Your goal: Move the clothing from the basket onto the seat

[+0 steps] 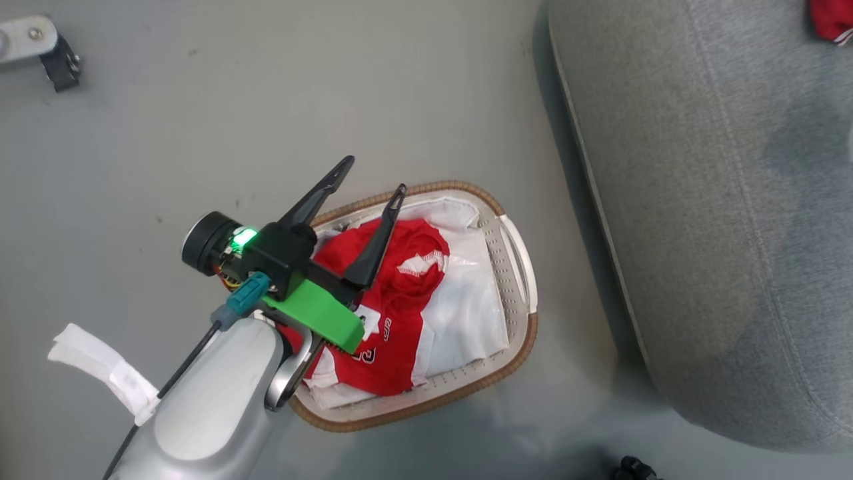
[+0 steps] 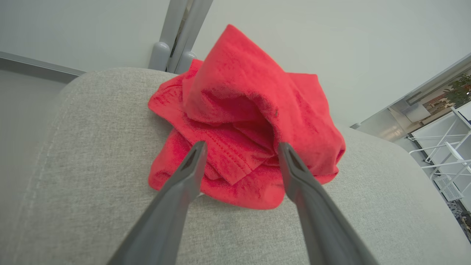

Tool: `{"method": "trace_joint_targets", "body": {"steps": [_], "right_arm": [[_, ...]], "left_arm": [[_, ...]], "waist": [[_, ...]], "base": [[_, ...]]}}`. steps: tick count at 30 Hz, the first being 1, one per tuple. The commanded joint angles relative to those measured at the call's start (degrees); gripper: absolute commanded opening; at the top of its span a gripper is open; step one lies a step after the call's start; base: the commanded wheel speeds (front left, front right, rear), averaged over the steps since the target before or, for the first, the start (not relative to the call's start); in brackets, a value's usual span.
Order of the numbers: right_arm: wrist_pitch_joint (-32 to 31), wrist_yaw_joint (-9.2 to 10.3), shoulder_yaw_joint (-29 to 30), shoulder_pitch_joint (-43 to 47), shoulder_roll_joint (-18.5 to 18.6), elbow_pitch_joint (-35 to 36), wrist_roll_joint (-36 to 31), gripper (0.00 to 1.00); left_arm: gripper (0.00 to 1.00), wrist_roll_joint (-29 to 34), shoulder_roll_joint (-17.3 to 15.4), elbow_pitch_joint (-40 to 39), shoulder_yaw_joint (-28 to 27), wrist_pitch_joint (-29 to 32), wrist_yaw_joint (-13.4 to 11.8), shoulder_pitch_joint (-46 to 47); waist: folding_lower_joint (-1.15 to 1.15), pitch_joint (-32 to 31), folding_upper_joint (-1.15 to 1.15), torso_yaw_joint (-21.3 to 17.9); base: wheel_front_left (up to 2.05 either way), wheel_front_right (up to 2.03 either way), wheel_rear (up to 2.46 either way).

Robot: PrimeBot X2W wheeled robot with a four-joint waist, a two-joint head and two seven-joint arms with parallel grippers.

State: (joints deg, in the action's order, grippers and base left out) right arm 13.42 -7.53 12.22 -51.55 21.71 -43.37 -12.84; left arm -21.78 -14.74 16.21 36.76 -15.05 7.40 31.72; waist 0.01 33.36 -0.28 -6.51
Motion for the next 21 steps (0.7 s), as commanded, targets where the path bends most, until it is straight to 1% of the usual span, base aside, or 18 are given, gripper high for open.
{"method": "trace_joint_targets", "body": {"steps": [1, 6, 9, 14, 18, 21], "right_arm": [[0.4, 0.08, -1.0, 1.2, -0.2, -0.5, 1.3, 1.0], [1.2, 0.08, -4.7, 3.2, -1.3, -0.9, 5.3, 1.0], [1.4, 0.08, -6.5, 4.8, -2.0, -0.4, 7.9, 1.0], [1.8, 0.08, -8.3, 7.9, -4.7, 1.4, 10.8, 1.0], [1.8, 0.08, -9.4, 12.4, -7.7, 6.6, 13.6, 1.0], [1.8, 0.08, -9.5, 16.7, -10.0, 10.5, 15.1, 1.0]], "left_arm": [[1.0, -0.6, 0.2, 0.4, -1.1, -0.2, 0.2, -1.3], [1.0, -0.4, 1.4, 1.1, -6.2, -0.2, 0.1, -4.2], [1.0, 0.1, 2.8, 1.8, -10.4, -0.2, 0.1, -7.1], [1.0, 0.9, 4.8, 2.5, -16.7, -0.2, 0.1, -12.6], [1.0, 1.8, 6.1, 2.4, -22.3, -0.2, 0.1, -17.4], [1.0, 2.4, 7.4, 2.3, -25.3, -0.2, 0.1, -20.6]], "waist": [[-0.01, -4.6, 0.28, -0.7], [-0.01, -10.9, 0.28, 0.2], [-0.01, -15.3, 0.28, 1.5], [-0.01, -21.3, 0.28, 3.8], [-0.01, -24.8, 0.28, 5.8], [-0.01, -26.8, 0.28, 7.5]], "base": [[0.0, 0.0, 0.0], [0.0, 0.0, 0.0], [0.0, 0.0, 0.0], [0.0, 0.0, 0.0], [0.0, 0.0, 0.0], [0.0, 0.0, 0.0]]}}
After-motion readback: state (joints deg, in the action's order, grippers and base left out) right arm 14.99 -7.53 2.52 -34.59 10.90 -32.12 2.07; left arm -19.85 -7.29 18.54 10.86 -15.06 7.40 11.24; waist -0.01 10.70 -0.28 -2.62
